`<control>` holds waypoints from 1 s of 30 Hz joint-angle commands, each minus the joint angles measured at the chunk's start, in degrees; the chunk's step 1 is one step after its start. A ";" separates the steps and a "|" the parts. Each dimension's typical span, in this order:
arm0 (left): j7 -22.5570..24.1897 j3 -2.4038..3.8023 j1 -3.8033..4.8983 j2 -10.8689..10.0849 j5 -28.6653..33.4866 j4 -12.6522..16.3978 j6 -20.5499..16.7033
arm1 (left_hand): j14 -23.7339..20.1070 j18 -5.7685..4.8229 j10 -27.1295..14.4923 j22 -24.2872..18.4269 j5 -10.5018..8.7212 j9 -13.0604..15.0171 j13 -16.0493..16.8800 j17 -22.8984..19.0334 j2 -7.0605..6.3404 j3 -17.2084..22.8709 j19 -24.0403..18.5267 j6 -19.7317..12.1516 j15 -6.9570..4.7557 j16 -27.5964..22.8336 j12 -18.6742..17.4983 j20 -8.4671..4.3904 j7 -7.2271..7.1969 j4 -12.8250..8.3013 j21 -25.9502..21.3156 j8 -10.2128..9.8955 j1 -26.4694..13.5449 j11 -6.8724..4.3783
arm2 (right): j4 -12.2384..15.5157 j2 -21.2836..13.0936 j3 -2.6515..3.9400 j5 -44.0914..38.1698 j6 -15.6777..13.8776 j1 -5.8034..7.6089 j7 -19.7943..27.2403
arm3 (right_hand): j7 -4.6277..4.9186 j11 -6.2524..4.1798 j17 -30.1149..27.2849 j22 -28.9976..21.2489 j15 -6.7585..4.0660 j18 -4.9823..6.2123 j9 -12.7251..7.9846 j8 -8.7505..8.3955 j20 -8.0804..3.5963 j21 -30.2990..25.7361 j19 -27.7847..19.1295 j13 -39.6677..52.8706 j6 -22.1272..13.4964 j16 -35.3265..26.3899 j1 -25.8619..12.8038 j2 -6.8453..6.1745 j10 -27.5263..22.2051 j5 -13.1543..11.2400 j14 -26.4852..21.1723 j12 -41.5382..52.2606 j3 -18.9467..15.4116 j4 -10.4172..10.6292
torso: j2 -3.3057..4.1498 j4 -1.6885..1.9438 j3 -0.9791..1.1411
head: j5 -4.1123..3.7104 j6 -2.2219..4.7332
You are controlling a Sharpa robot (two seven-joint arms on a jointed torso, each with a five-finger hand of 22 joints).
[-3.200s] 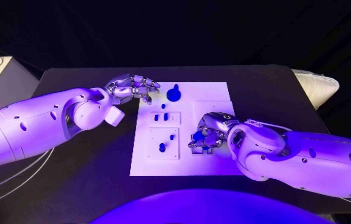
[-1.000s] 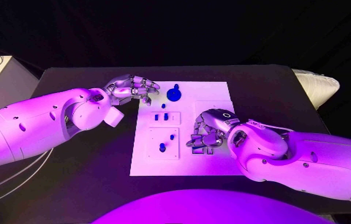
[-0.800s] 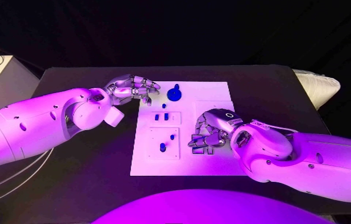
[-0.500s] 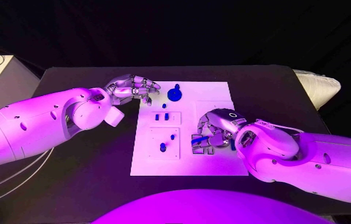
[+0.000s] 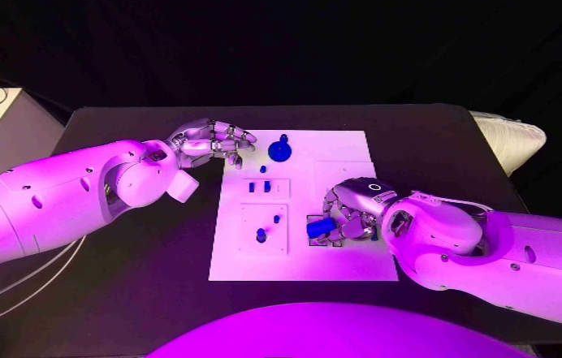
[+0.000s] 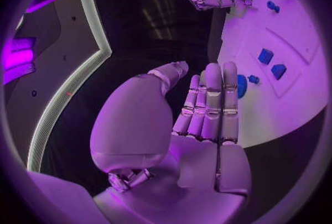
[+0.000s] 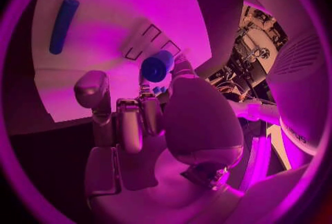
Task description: Assemble the parts on the task board
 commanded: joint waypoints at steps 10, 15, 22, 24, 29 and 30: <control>0.30 0.01 -0.01 0.03 -0.19 0.08 1.15 | -0.20 0.80 -0.23 -0.10 -0.06 -0.04 -0.10 -0.08 0.53 -0.12 0.51 -0.28 0.30 -0.30 0.34 0.03 0.09 0.39 -0.26 0.22 0.03 0.04 | -0.18 0.12 0.00 -3.69 1.10 0.01 -1.21 | -1.06 -0.71 9.96 1.92 -0.21 0.30 0.62 2.47 -0.19 2.59 1.08 8.74 1.74 0.08 0.84 1.26 1.12 4.65 4.65 2.16 0.01 -0.02 | 0.05 0.05 -0.01 | -0.21 0.00; 0.30 0.01 -0.01 0.02 -0.19 0.09 1.16 | -0.20 0.80 -0.24 -0.12 -0.06 -0.04 -0.11 -0.08 0.58 -0.14 0.52 -0.29 0.31 -0.30 0.34 0.04 0.10 0.49 -0.29 0.25 -0.04 0.05 | -0.05 0.12 0.00 -3.72 -0.33 0.00 -0.93 | -2.70 -2.12 11.81 4.35 -1.32 -0.31 1.77 6.02 -1.13 6.13 2.53 11.54 4.49 1.03 -1.20 2.44 3.61 6.80 5.13 6.53 0.39 0.04 | 0.03 0.09 0.00 | -0.26 0.00; 0.27 0.01 -0.01 -0.01 -0.19 0.09 1.21 | -0.20 0.79 -0.25 -0.14 -0.05 -0.05 -0.11 -0.08 0.61 -0.16 0.52 -0.31 0.32 -0.30 0.34 0.05 0.11 0.58 -0.32 0.27 -0.11 0.06 | 0.14 -0.02 0.00 -3.19 -0.69 0.00 -0.33 | -4.07 -3.29 13.34 6.71 -2.28 -0.89 2.88 9.59 -1.98 9.35 3.66 14.03 5.54 1.81 -4.17 3.33 5.58 8.37 5.49 10.29 0.91 0.07 | 0.04 0.06 -0.01 | -0.31 0.00; 0.25 0.01 -0.01 -0.01 -0.19 0.09 1.23 | -0.20 0.79 -0.25 -0.14 -0.05 -0.05 -0.11 -0.08 0.61 -0.16 0.52 -0.31 0.32 -0.30 0.34 0.05 0.11 0.58 -0.32 0.27 -0.11 0.06 | 0.17 -0.04 0.00 -3.10 -0.40 0.00 -0.25 | -4.20 -3.41 13.72 7.03 -2.37 -0.98 2.97 9.96 -2.05 9.78 3.79 14.25 5.61 1.99 -4.57 3.56 5.75 8.60 5.57 10.64 1.01 0.05 | 0.04 0.07 0.00 | -0.33 0.00; 0.20 0.01 -0.01 -0.01 -0.19 0.08 1.28 | -0.21 0.79 -0.26 -0.15 -0.05 -0.05 -0.12 -0.08 0.62 -0.16 0.52 -0.31 0.32 -0.31 0.35 0.06 0.10 0.60 -0.33 0.28 -0.13 0.06 | 0.20 -0.05 0.00 -2.95 0.89 -0.01 -0.31 | -4.61 -3.73 14.75 8.08 -2.59 -1.24 3.11 11.02 -2.18 11.19 4.21 14.87 5.71 2.48 -5.56 4.49 6.18 10.06 5.80 11.57 1.48 0.00 | 0.06 0.08 0.01 | -0.46 0.00; 0.19 0.01 -0.01 -0.01 -0.19 0.08 1.29 | -0.21 0.79 -0.26 -0.15 -0.05 -0.05 -0.12 -0.08 0.62 -0.16 0.52 -0.31 0.32 -0.31 0.35 0.06 0.10 0.60 -0.33 0.28 -0.13 0.06 | 0.19 -0.03 0.00 -2.94 1.12 -0.01 -0.40 | -4.63 -3.75 14.83 8.16 -2.59 -1.26 3.11 11.07 -2.18 11.30 4.24 14.90 5.71 2.52 -5.59 4.56 6.20 10.15 5.82 11.62 1.52 0.00 | 0.06 0.07 0.00 | -0.48 0.00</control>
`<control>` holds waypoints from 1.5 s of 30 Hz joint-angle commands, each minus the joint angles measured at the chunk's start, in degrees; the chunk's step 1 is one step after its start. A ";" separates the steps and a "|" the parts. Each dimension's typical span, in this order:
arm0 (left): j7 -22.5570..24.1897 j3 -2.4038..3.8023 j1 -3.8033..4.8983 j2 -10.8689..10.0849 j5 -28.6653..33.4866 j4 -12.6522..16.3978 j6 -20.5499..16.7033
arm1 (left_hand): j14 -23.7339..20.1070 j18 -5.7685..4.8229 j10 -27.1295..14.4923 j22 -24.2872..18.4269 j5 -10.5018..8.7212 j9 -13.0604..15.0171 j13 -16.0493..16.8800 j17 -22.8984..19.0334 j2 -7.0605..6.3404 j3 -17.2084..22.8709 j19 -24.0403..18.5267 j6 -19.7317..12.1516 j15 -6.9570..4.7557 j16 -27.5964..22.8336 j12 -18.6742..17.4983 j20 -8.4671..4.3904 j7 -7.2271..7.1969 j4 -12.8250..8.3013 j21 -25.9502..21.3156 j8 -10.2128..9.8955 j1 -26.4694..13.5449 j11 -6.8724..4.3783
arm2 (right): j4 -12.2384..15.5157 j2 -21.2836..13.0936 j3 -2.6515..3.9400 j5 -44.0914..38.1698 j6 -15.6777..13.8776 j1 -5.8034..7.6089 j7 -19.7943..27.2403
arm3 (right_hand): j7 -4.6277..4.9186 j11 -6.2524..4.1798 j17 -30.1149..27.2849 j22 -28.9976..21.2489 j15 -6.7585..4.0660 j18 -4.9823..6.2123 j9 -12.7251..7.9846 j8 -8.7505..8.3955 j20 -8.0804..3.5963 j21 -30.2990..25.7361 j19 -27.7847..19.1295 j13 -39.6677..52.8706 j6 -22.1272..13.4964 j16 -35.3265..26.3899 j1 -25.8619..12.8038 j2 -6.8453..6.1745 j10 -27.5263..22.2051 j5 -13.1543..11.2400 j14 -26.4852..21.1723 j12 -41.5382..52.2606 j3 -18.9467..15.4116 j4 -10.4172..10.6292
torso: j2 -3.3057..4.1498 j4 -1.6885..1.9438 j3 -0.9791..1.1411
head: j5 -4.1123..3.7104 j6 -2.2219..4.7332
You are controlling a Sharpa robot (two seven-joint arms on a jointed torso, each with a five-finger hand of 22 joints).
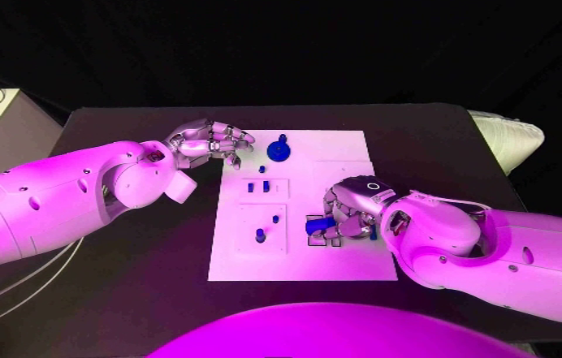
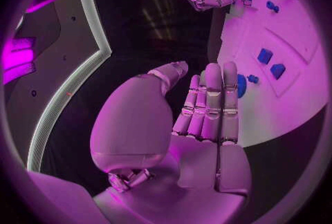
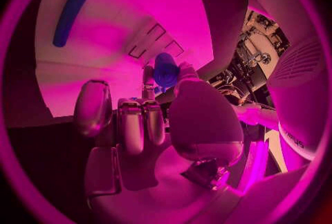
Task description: Assemble the parts on the task board
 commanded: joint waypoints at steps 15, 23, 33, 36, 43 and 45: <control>0.04 0.01 -0.01 0.02 -0.33 0.10 1.55 | -0.05 0.80 -0.26 -0.05 -0.05 -0.05 -0.07 -0.08 0.62 0.00 0.52 -0.32 0.17 -0.18 0.35 0.05 0.10 0.45 -0.33 0.28 -0.13 0.06 | 0.05 -0.06 0.00 -2.48 0.26 -0.02 -4.76 | -1.29 -0.65 15.09 2.44 -0.53 -0.66 -0.14 0.94 0.10 2.01 0.93 15.10 0.90 0.51 -0.12 1.93 6.12 1.62 6.15 0.59 0.93 -0.03 | 0.04 0.02 0.00 | -0.13 0.00; -0.01 0.01 -0.01 0.01 -0.42 0.10 1.62 | -0.05 0.80 -0.26 -0.05 -0.05 -0.05 -0.07 -0.08 0.62 0.00 0.52 -0.32 0.17 -0.18 0.35 0.05 0.10 0.45 -0.33 0.28 -0.13 0.06 | 0.22 -0.28 0.00 -3.15 -1.21 -0.04 -5.89 | -1.33 -0.68 15.09 2.61 -0.55 -0.70 -0.15 1.09 0.07 2.22 1.01 15.10 0.97 0.51 -0.35 2.19 6.12 1.74 6.15 0.59 0.97 -0.02 | 0.02 -0.01 0.01 | -0.17 0.00; -0.03 0.01 -0.01 0.06 -0.49 0.10 1.66 | -0.05 0.80 -0.26 -0.05 -0.05 -0.05 -0.07 -0.08 0.62 0.00 0.52 -0.32 0.17 -0.18 0.35 0.05 0.10 0.45 -0.33 0.28 -0.13 0.06 | -0.24 0.49 -0.01 -2.03 2.02 -0.25 -5.65 | -1.21 -0.60 15.09 2.06 -0.52 -0.45 -0.34 1.47 0.03 0.78 0.52 14.89 0.56 0.51 -1.90 2.14 5.99 -0.29 6.15 0.26 0.42 -0.02 | 0.06 0.07 0.02 | -0.11 0.00; -0.05 0.01 -0.01 0.05 -0.50 0.10 1.64 | -0.05 0.80 -0.26 -0.05 -0.05 -0.05 -0.07 -0.08 0.62 0.00 0.52 -0.32 0.17 -0.18 0.35 0.05 0.10 0.45 -0.33 0.28 -0.13 0.06 | -0.44 0.76 -0.04 -1.15 4.45 -0.31 -5.39 | -1.10 -0.50 14.88 1.94 -0.44 -0.37 -0.46 1.76 0.10 0.26 0.30 14.69 0.33 0.41 -2.47 1.76 5.86 -2.81 6.10 -0.07 0.04 0.00 | 0.01 0.06 -0.03 | -0.20 0.00; -0.08 0.01 -0.01 0.04 -0.51 0.09 1.64 | -0.07 0.81 -0.33 -0.12 0.00 -0.08 -0.11 -0.09 0.68 0.02 0.55 -0.40 0.16 -0.19 0.36 0.07 0.07 0.56 -0.44 0.39 -0.07 0.04 | -0.46 1.00 -0.08 0.45 6.56 -0.36 -4.56 | -1.00 -0.41 14.90 2.22 -0.35 -0.34 -0.67 2.75 0.19 0.05 0.26 14.70 0.29 0.42 -5.66 0.01 5.86 -7.98 6.11 -0.08 -0.64 0.15 | 0.00 0.02 -0.02 | -0.14 0.00; -0.09 0.01 -0.01 0.05 -0.52 0.08 1.64 | -0.07 0.81 -0.33 -0.12 0.00 -0.08 -0.11 -0.09 0.68 0.02 0.55 -0.40 0.16 -0.19 0.36 0.07 0.07 0.56 -0.44 0.39 -0.07 0.04 | -0.39 1.03 -0.08 0.67 6.59 -0.37 -4.28 | -0.98 -0.40 14.90 2.33 -0.34 -0.36 -0.72 2.97 0.19 0.11 0.29 14.70 0.25 0.42 -6.77 -0.69 5.87 -9.36 6.11 -0.07 -0.68 0.18 | -0.01 0.01 -0.01 | -0.09 0.00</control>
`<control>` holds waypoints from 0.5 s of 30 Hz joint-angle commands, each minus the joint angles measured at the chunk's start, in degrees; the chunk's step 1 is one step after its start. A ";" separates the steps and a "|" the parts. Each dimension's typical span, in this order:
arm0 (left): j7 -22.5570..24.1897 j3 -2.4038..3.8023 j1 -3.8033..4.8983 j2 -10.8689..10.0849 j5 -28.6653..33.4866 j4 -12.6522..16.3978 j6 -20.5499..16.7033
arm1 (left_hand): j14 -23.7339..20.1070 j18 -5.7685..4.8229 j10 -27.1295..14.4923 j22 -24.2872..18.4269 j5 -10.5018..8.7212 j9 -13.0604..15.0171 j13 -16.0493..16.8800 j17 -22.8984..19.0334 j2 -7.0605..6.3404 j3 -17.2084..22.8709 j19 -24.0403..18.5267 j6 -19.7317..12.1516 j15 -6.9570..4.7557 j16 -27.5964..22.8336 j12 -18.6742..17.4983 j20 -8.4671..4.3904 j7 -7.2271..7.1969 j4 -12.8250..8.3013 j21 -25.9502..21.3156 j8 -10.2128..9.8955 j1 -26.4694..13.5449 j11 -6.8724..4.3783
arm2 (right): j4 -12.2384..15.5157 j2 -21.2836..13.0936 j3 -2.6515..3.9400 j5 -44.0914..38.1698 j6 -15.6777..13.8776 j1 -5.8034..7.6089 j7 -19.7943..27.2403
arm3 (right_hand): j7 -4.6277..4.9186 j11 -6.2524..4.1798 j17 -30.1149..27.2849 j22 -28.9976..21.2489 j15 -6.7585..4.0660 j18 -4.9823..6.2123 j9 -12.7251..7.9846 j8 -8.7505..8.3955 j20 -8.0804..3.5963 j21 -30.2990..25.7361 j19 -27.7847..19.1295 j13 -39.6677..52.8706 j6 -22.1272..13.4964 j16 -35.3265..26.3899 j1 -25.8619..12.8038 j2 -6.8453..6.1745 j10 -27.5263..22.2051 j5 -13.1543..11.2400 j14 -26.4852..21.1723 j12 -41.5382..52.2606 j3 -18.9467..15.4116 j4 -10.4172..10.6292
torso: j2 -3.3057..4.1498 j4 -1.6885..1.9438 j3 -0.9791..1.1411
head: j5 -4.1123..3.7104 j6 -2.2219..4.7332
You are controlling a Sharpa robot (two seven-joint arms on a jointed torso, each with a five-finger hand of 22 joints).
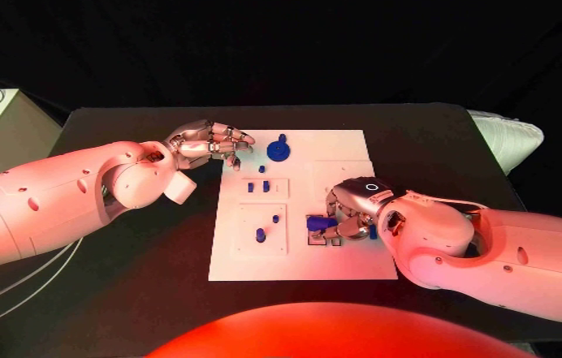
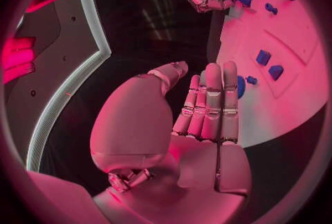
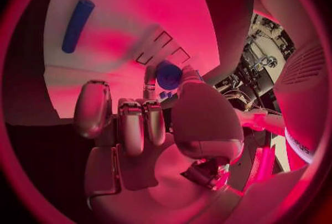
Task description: Assemble the parts on the task board
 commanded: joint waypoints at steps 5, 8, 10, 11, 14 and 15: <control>0.20 0.01 -0.01 0.06 -0.28 0.07 1.20 | -0.07 0.80 -0.34 -0.06 0.01 -0.08 -0.06 -0.10 0.70 0.03 0.34 -0.42 0.16 -0.19 0.36 -0.15 0.07 0.24 -0.22 0.42 -0.04 0.04 | 0.08 0.11 -0.10 1.57 2.83 -0.20 0.65 | 0.15 0.01 14.90 2.60 -0.16 -0.37 -0.31 0.25 -0.03 -0.30 -0.27 14.66 -0.62 0.12 -4.50 -3.00 5.81 -4.47 5.93 -0.38 -0.61 -0.04 | -0.01 -0.05 0.00 | 0.01 0.00; 0.14 0.01 -0.01 0.05 -0.28 0.06 1.24 | -0.07 0.80 -0.34 -0.06 0.01 -0.08 -0.06 -0.10 0.70 0.03 0.34 -0.42 0.16 -0.19 0.36 -0.15 0.07 0.24 -0.22 0.42 -0.04 0.04 | 0.25 0.09 -0.11 1.63 2.60 -0.24 0.81 | 0.15 0.01 14.90 2.64 -0.16 -0.37 -0.34 0.39 -0.03 -0.34 -0.27 14.71 -0.68 0.12 -5.09 -3.29 5.84 -5.05 5.93 -0.31 -0.68 -0.03 | 0.00 -0.03 0.01 | -0.03 0.00; 0.09 0.01 -0.01 0.05 -0.28 0.06 1.26 | -0.07 0.80 -0.34 -0.07 0.02 -0.08 -0.06 -0.10 0.70 0.04 0.34 -0.42 0.15 -0.19 0.36 -0.15 0.07 0.24 -0.22 0.42 -0.03 0.04 | 0.34 0.08 -0.11 1.65 2.51 -0.26 0.90 | 0.15 0.01 14.91 2.68 -0.17 -0.38 -0.34 0.41 -0.04 -0.28 -0.25 14.71 -0.69 0.12 -5.19 -3.21 5.84 -5.12 5.94 -0.30 -0.65 -0.02 | -0.01 -0.04 0.01 | -0.04 0.00; 0.08 0.01 -0.01 0.05 -0.29 0.06 1.28 | -0.08 0.81 -0.35 -0.07 0.03 -0.08 -0.06 -0.10 0.71 0.04 0.35 -0.43 0.15 -0.20 0.36 -0.15 0.07 0.24 -0.23 0.43 -0.01 0.04 | 0.37 0.07 -0.11 1.66 2.47 -0.26 0.93 | 0.15 0.01 14.91 2.68 -0.17 -0.38 -0.34 0.41 -0.04 -0.28 -0.25 14.71 -0.69 0.12 -5.19 -3.21 5.84 -5.12 5.94 -0.30 -0.65 -0.02 | -0.01 -0.04 0.00 | -0.07 0.00; 0.01 0.01 -0.01 0.06 -0.29 0.06 1.31 | -0.08 0.81 -0.35 -0.07 0.04 -0.09 -0.07 -0.10 0.73 0.05 0.35 -0.44 0.15 -0.20 0.36 -0.15 0.07 0.26 -0.24 0.44 -0.01 0.04 | 0.50 0.02 -0.11 1.77 2.29 -0.28 1.02 | 0.15 0.01 14.97 2.76 -0.17 -0.40 -0.36 0.50 -0.04 -0.19 -0.21 14.73 -0.71 0.16 -5.53 -3.03 5.85 -5.36 5.95 -0.26 -0.56 -0.03 | 0.00 -0.02 0.00 | -0.08 0.00; -0.01 0.01 -0.01 0.06 -0.29 0.05 1.31 | -0.08 0.81 -0.35 -0.07 0.04 -0.09 -0.07 -0.10 0.73 0.05 0.35 -0.44 0.15 -0.20 0.36 -0.15 0.07 0.26 -0.24 0.44 -0.01 0.04 | 0.54 0.01 -0.11 1.80 2.23 -0.29 1.05 | 0.15 0.01 14.98 2.75 -0.17 -0.40 -0.36 0.51 -0.04 -0.20 -0.21 14.74 -0.71 0.16 -5.56 -3.04 5.86 -5.38 5.95 -0.25 -0.56 -0.03 | -0.01 -0.03 0.01 | -0.07 0.00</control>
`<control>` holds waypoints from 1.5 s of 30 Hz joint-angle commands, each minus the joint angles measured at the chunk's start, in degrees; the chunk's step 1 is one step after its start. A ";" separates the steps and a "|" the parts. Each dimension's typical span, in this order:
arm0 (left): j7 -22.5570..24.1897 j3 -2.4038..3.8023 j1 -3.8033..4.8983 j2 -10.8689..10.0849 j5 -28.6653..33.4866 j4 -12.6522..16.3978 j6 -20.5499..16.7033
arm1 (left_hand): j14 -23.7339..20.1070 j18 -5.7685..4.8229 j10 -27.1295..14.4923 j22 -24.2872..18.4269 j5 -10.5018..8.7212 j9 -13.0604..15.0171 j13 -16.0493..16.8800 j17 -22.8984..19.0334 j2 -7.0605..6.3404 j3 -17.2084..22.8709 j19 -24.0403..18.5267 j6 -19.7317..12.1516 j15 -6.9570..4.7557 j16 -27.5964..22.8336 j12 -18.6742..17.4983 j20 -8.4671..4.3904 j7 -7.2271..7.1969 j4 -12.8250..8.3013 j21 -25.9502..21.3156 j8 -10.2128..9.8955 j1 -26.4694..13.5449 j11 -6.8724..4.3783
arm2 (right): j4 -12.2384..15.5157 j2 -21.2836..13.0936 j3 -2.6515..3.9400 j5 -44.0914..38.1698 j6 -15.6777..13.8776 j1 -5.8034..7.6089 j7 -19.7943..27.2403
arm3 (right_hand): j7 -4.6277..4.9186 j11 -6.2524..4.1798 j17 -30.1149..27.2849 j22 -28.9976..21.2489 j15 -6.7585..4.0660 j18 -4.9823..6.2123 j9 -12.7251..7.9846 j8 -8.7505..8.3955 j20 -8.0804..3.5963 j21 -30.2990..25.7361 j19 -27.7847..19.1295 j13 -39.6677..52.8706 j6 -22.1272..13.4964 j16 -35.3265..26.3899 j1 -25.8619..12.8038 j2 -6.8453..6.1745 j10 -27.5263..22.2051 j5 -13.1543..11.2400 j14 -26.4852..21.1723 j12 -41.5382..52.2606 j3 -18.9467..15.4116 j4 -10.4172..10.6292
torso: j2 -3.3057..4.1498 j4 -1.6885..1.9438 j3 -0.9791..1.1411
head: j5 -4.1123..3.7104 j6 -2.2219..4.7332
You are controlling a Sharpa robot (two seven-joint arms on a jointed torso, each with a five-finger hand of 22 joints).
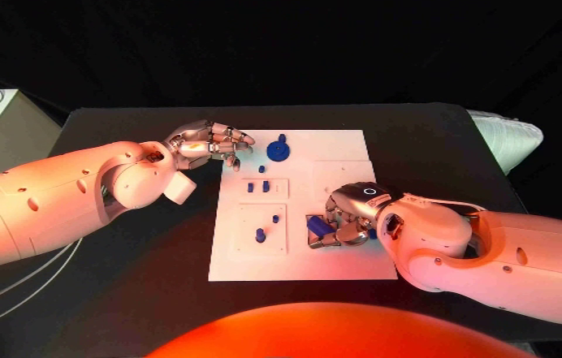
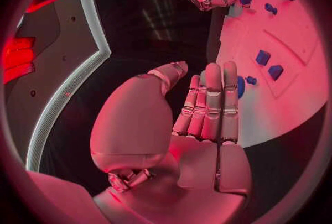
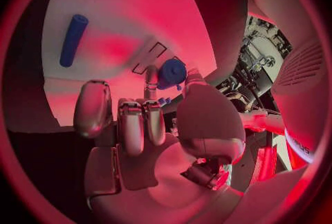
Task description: Assemble the parts on the task board
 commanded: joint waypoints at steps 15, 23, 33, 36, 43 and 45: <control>-0.11 0.01 -0.02 0.07 -0.26 0.02 1.36 | -0.08 0.81 -0.39 -0.09 0.07 -0.10 -0.09 -0.10 0.78 0.09 0.36 -0.48 0.15 -0.20 0.35 -0.15 0.08 0.29 -0.25 0.24 0.02 0.05 | 0.79 -0.21 0.00 2.05 -0.04 -0.12 1.72 | -0.04 0.01 15.05 2.84 -0.19 -0.41 -0.09 0.51 -0.06 0.09 -0.15 14.79 -0.59 0.19 -1.52 -0.45 5.91 -0.76 5.97 -0.17 -0.43 0.05 | 0.02 0.01 0.00 | -0.02 0.00; -0.14 0.01 -0.02 0.09 -0.29 -0.01 1.39 | -0.09 0.81 -0.44 -0.10 0.09 -0.12 -0.11 -0.10 0.77 0.10 0.38 -0.55 0.15 -0.21 0.33 -0.15 0.09 0.29 -0.28 0.25 0.07 0.05 | 0.88 -0.34 0.00 3.39 0.25 -0.12 2.61 | -0.04 0.00 15.06 2.95 -0.20 -0.43 -0.14 0.65 -0.08 0.18 -0.10 14.81 -0.67 0.19 -1.30 -1.57 5.92 -0.10 5.97 -0.13 -0.89 0.05 | 0.00 0.02 0.02 | 0.03 0.00; -0.18 0.01 -0.02 0.14 -0.39 -0.08 1.45 | -0.09 0.81 -0.46 -0.11 0.10 -0.13 -0.12 -0.10 0.78 0.13 0.39 -0.57 0.15 -0.21 0.33 -0.16 0.09 0.26 -0.29 0.28 0.15 0.05 | 0.98 -0.63 0.00 3.81 0.01 -0.12 3.66 | -0.07 -0.03 15.06 3.07 -0.24 -0.43 -0.23 0.94 -0.13 0.14 -0.06 14.83 -0.82 0.19 0.94 -0.80 5.93 0.23 5.97 -0.11 -0.23 -0.05 | 0.01 0.01 0.03 | -0.09 0.00; -0.19 0.01 -0.02 0.16 -0.40 -0.11 1.47 | -0.09 0.81 -0.46 -0.11 0.10 -0.13 -0.12 -0.10 0.78 0.13 0.39 -0.57 0.15 -0.21 0.33 -0.16 0.09 0.26 -0.29 0.28 0.15 0.05 | 0.98 -0.77 0.00 3.83 -0.28 -0.12 4.02 | -0.10 -0.06 15.06 3.19 -0.26 -0.44 -0.36 1.15 -0.15 0.12 -0.03 14.85 -0.94 0.19 3.06 0.39 5.95 0.04 5.97 -0.07 0.50 -0.11 | 0.03 0.01 0.02 | -0.10 0.00; -0.21 0.00 -0.03 0.18 -0.44 -0.15 1.51 | -0.09 0.81 -0.46 -0.11 0.10 -0.13 -0.12 -0.10 0.78 0.13 0.39 -0.57 0.15 -0.21 0.33 -0.16 0.09 0.26 -0.29 0.28 0.15 0.05 | 0.88 -1.21 0.01 3.40 -2.68 -0.12 4.19 | -0.17 -0.15 15.06 3.76 -0.33 -0.55 -0.70 1.58 -0.26 0.66 0.27 15.06 -1.13 0.19 4.54 5.67 6.09 0.99 5.97 0.31 2.15 -0.28 | 0.04 0.07 0.03 | -0.04 0.00; -0.22 -0.01 -0.03 0.18 -0.45 -0.17 1.51 | -0.09 0.81 -0.46 -0.11 0.10 -0.13 -0.12 -0.10 0.78 0.13 0.39 -0.57 0.15 -0.21 0.33 -0.16 0.09 0.26 -0.29 0.28 0.15 0.05 | 0.87 -1.36 0.01 3.19 -3.02 -0.12 4.16 | -0.21 -0.16 15.06 3.88 -0.36 -0.58 -0.75 1.68 -0.29 0.79 0.34 15.10 -1.13 0.19 4.56 6.37 6.11 1.47 5.97 0.37 2.08 -0.29 | 0.05 0.07 0.04 | -0.01 0.00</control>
